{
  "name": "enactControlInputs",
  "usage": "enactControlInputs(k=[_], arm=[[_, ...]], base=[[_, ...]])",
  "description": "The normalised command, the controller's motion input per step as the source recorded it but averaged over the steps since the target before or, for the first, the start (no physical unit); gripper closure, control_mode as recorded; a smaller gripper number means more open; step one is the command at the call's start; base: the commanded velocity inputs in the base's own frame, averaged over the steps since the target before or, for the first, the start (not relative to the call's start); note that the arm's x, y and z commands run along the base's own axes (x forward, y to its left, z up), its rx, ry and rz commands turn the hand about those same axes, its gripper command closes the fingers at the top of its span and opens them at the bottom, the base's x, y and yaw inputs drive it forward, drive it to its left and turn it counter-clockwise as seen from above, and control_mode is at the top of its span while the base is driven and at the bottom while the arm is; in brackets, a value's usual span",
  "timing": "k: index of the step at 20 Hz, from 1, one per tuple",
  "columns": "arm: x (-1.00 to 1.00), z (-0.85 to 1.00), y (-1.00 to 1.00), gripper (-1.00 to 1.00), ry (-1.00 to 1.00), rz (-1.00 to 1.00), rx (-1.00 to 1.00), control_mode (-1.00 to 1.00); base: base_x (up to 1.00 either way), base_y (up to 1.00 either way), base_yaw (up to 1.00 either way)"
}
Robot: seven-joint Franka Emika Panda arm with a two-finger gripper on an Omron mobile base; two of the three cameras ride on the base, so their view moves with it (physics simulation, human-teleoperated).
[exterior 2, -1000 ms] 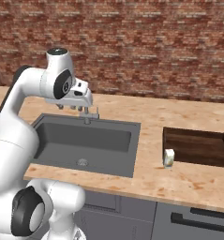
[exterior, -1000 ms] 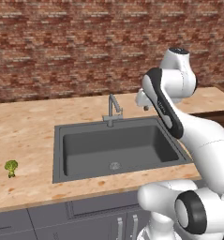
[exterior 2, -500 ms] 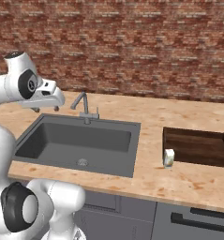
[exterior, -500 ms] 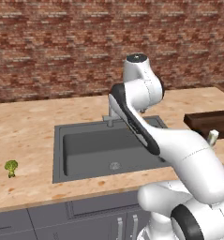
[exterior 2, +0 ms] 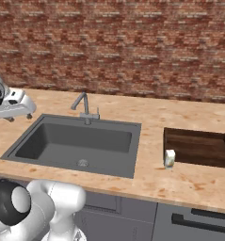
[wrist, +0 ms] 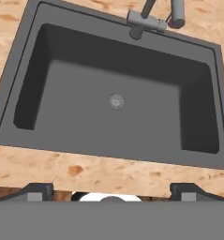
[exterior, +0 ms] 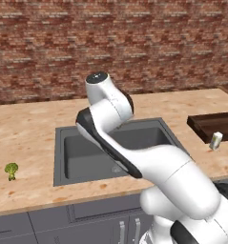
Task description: Pick up all produce items and place them in the sink. Turn on the sink faucet to wash them. Then turn the sink off and put them in the tray.
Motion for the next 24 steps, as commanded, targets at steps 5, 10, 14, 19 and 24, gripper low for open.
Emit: enactControlInputs(k=[5,10,14,19,24], arm=[[-0.42,-0.22,0.48,-1.00,0.02,0.05,0.00,-1.00],[-0.07,-0.20,0.68,-1.00,0.08,0.02,0.00,-1.00],[0.01,-0.31,0.67,-1.00,0.10,0.04,0.03,-1.00],[0.32,-0.25,0.40,-1.00,0.09,0.15,0.10,-1.00],[0.43,-0.26,0.36,-1.00,0.08,0.17,0.12,-1.00]], base=[[0.00,0.00,0.00],[0.00,0.00,0.00],[0.00,0.00,0.00],[0.00,0.00,0.00],[0.00,0.00,0.00]])
